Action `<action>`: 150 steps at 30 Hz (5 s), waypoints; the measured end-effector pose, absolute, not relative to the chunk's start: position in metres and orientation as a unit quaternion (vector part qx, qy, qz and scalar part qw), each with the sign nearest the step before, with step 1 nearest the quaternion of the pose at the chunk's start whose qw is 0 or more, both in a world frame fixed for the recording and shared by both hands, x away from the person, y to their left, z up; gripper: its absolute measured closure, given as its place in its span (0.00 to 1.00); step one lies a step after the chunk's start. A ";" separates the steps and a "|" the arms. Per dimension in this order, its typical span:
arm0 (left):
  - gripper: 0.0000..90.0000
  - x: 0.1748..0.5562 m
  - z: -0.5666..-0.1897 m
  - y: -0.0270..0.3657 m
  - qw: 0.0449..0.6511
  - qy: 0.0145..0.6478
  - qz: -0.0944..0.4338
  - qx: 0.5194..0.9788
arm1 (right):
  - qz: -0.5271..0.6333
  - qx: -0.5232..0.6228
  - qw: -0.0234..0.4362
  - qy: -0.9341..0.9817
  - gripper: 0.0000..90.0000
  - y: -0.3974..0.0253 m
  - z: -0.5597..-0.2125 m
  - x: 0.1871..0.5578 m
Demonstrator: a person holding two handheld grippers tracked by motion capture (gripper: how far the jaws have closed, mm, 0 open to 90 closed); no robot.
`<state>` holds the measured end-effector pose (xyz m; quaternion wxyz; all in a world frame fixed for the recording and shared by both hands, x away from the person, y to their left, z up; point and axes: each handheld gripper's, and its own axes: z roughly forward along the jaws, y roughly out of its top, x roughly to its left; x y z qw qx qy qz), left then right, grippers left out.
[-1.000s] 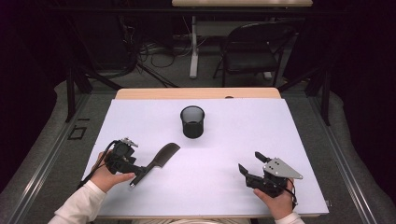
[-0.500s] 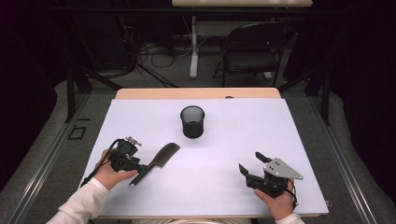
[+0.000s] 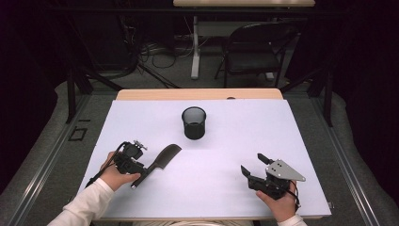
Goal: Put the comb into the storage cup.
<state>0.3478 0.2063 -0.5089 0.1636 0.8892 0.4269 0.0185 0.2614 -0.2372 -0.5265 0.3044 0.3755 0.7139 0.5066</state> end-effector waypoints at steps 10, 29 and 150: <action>0.69 0.348 -0.516 0.202 0.138 0.425 0.019 0.894 | 0.507 0.375 0.304 0.714 0.28 -0.237 -0.526 0.261; 0.73 0.347 -0.525 0.203 0.130 0.434 0.006 0.892 | 0.504 0.374 0.302 0.717 0.28 -0.237 -0.526 0.262; 0.81 0.336 -0.493 0.189 0.459 0.410 0.169 0.770 | 0.539 0.399 0.256 0.696 0.42 -0.237 -0.528 0.275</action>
